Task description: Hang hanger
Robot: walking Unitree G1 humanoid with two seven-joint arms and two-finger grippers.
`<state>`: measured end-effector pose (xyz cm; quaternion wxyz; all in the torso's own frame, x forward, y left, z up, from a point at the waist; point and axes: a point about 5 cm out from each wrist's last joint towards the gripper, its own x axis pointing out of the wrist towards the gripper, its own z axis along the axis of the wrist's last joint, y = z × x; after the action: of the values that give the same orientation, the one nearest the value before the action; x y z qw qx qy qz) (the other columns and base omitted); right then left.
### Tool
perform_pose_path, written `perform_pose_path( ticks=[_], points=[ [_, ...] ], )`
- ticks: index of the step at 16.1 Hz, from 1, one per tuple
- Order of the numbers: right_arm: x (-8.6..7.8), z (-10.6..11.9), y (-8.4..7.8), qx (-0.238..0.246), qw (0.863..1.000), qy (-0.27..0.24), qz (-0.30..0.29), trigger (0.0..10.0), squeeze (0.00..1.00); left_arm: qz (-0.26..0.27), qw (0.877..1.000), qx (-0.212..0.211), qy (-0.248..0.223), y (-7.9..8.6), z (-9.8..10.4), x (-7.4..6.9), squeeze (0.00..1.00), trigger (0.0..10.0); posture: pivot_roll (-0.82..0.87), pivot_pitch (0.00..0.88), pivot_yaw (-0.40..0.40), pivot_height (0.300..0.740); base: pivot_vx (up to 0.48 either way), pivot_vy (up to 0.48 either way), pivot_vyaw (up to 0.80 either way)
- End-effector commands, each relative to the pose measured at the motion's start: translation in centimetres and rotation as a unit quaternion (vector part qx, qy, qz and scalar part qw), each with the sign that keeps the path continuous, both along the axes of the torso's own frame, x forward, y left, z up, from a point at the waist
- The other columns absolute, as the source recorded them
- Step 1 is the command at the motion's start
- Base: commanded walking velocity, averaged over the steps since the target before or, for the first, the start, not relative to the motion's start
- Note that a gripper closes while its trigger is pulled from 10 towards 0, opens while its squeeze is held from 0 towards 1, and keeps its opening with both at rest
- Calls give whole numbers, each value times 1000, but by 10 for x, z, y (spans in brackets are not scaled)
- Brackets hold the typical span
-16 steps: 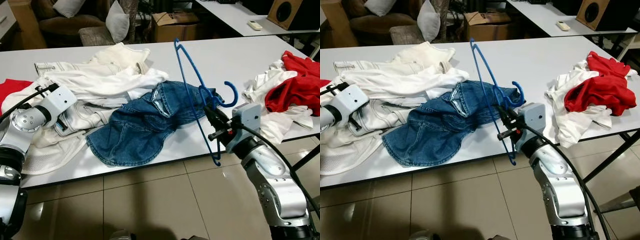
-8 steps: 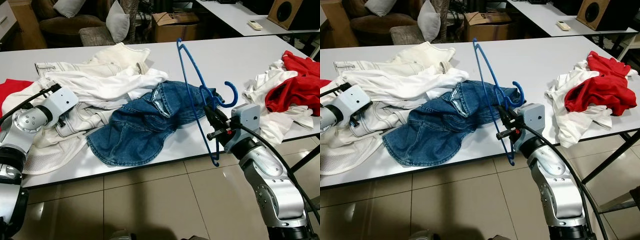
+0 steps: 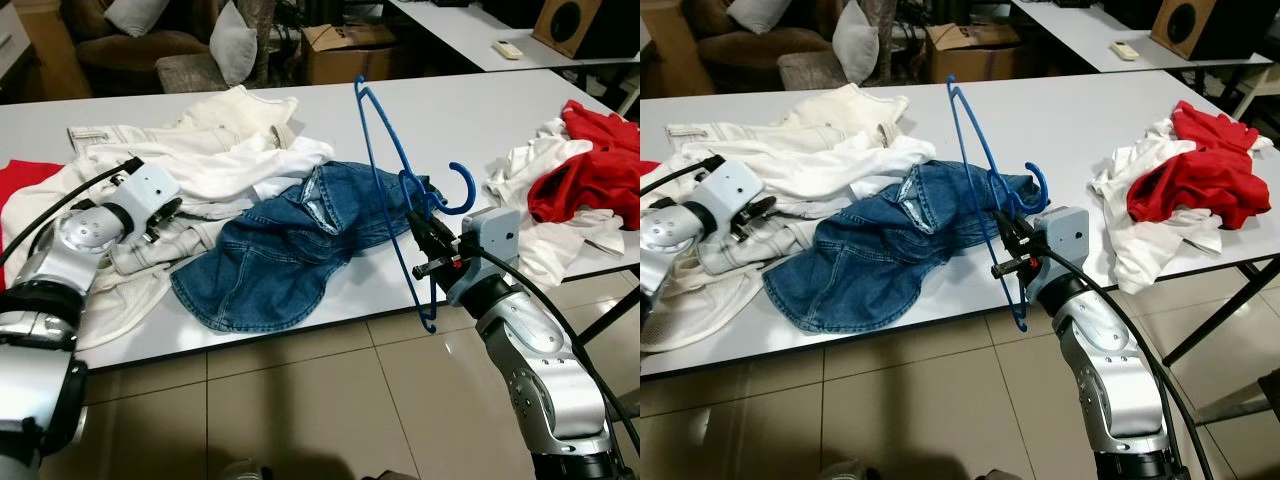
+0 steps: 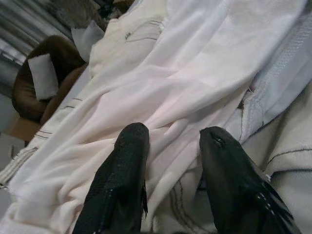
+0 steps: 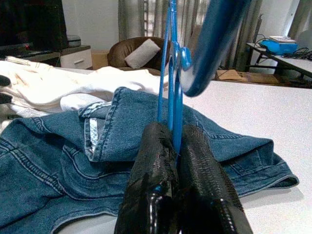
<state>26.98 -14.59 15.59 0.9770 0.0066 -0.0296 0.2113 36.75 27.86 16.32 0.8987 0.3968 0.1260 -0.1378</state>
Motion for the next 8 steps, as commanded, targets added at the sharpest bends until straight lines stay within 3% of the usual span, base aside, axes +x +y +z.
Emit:
perform_pose_path(
  ticks=[1,2,3,4,5,6,8],
  points=[
    [-1,3,0,-4,1000,-5,-1,10000,0,14,1000,10,4,3,2,2,0,6549,-89,0,32,740,0,0,0],
    [-1,3,0,-4,1000,-5,-1,10000,0,19,1000,15,7,4,1,2,0,4118,-91,0,32,740,0,0,0],
    [-1,3,0,-6,1000,-6,-2,10000,0,33,998,56,15,8,0,2,0,2667,-92,0,33,740,0,0,0],
    [0,3,-1,-7,1000,-6,-2,10000,0,44,995,83,23,11,-1,2,0,3451,-91,0,32,740,0,0,0],
    [0,3,-1,-7,1000,-6,-2,10000,0,46,995,90,26,11,-1,2,0,8039,-91,0,32,740,0,0,0],
    [0,3,0,-8,1000,-7,-1,10000,0,47,993,106,40,13,-4,1,0,10000,-92,0,32,740,0,0,0],
    [0,3,0,-8,1000,-8,-1,10000,0,55,991,108,49,15,-6,0,0,10000,-92,0,32,740,0,0,0]
  ],
)
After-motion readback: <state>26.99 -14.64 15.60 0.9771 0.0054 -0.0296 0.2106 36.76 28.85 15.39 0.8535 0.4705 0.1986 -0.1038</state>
